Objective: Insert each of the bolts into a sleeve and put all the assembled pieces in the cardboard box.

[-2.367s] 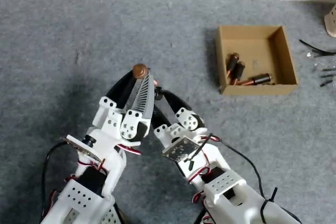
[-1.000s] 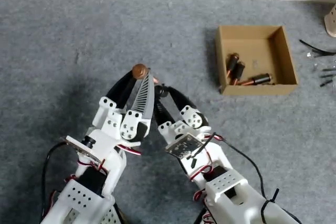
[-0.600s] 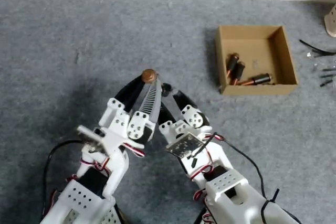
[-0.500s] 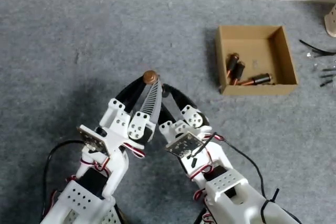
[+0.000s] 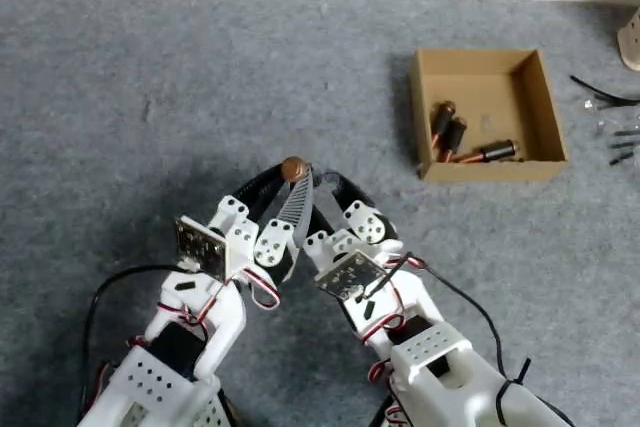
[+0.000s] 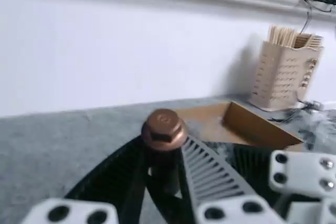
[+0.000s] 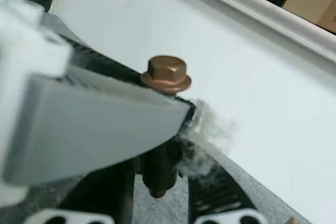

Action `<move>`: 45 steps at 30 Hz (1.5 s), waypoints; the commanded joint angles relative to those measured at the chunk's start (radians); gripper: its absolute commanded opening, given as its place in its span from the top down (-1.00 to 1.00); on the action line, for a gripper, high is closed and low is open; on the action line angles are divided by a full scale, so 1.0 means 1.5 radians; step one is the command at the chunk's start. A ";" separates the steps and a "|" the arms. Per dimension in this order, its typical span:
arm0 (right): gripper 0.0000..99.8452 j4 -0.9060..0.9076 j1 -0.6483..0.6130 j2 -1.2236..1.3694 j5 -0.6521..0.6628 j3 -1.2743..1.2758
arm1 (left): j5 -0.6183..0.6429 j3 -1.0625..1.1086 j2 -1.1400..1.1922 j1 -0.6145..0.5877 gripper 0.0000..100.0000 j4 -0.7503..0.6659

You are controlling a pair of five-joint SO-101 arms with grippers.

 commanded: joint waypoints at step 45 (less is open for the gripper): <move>0.99 -0.025 0.032 -0.017 0.004 0.091 | 0.147 -0.022 0.002 -0.165 0.56 0.027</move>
